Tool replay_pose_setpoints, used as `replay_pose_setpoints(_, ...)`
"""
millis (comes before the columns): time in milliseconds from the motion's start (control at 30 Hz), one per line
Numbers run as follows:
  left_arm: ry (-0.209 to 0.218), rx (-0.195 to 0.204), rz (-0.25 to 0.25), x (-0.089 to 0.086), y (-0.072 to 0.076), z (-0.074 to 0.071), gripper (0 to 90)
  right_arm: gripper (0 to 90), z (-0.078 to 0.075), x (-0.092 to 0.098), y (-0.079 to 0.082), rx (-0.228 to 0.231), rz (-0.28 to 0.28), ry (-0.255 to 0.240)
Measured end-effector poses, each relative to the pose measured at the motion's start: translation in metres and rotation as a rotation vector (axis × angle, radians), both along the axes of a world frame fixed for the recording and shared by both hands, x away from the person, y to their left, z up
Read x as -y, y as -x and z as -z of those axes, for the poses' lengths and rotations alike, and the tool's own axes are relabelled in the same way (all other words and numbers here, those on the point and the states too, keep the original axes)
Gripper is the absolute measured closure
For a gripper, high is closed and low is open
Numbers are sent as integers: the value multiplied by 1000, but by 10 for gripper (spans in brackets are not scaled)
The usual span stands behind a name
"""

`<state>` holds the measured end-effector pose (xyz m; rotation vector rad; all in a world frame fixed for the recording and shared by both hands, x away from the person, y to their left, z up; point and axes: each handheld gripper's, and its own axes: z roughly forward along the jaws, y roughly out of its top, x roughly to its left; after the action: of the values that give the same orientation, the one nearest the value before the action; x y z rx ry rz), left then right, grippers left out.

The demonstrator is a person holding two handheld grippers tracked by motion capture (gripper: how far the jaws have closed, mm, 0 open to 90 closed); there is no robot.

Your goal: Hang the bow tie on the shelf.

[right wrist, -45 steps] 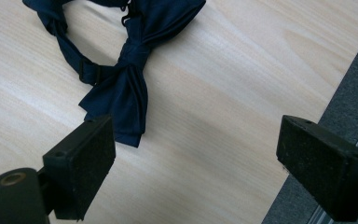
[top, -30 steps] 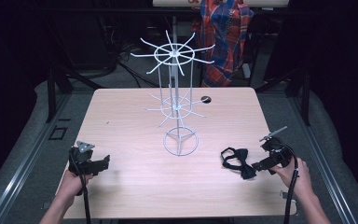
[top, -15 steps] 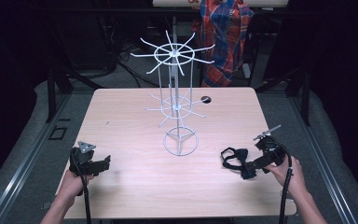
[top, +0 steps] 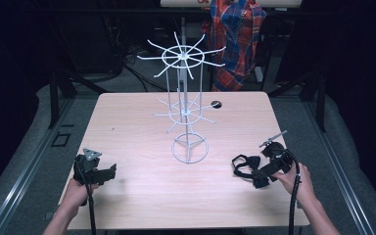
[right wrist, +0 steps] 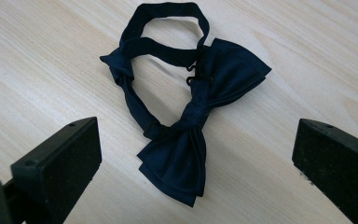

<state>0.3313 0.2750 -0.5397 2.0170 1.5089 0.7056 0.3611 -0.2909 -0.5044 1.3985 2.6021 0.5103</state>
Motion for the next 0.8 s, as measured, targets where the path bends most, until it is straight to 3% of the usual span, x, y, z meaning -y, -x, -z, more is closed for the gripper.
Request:
replay_pose_setpoints(400, 6, 9, -4, -1, 1, -1, 161, 35, 10, -8, -4, -32, -26, 42)
replay_pose_setpoints(667, 5, 8, -2, -2, 1, -1, 161, 154, 18, -11, -4, -56, -21, 28)
replay_pose_setpoints(767, 5, 8, 0, -2, 1, -1, 160, 183, 20, -13, -5, -64, -34, 72)
replay_pose_setpoints(800, 4, 8, 1, -2, 1, -1, 160, 231, 22, -15, -5, -63, -30, 89)
